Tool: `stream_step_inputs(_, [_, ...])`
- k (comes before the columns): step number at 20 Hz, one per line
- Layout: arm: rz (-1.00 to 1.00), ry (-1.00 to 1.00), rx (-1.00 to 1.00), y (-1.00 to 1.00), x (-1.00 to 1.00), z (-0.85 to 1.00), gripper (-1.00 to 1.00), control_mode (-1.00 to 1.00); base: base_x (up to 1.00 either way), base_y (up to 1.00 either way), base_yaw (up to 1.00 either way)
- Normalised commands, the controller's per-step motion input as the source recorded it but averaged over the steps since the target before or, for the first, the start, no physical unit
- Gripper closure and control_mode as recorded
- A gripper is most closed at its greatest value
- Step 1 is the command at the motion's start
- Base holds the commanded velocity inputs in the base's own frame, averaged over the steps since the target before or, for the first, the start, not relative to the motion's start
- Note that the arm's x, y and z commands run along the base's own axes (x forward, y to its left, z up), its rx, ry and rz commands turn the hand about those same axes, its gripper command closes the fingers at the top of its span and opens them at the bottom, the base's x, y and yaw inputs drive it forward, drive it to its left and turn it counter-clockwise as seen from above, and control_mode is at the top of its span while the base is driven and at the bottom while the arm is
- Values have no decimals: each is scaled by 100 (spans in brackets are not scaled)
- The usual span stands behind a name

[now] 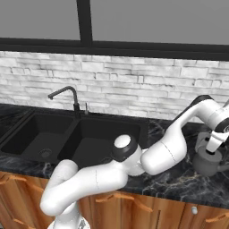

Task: Place the kettle in the left basin and the glass cup in the right basin of the sink.

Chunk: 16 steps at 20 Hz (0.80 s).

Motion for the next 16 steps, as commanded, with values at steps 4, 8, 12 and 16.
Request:
stream_step_inputs(4, [10,-2,0,2,-18,-1,100,-100,0,0,0])
stream_step_inputs(8, [11,0,-3,12,-32,24,100,-100,0,0,0])
stream_step_inputs(12, [18,0,-13,9,-38,35,100,-100,0,0,0])
stream_step_inputs(16, [25,-2,-22,22,-41,21,100,-100,0,0,0])
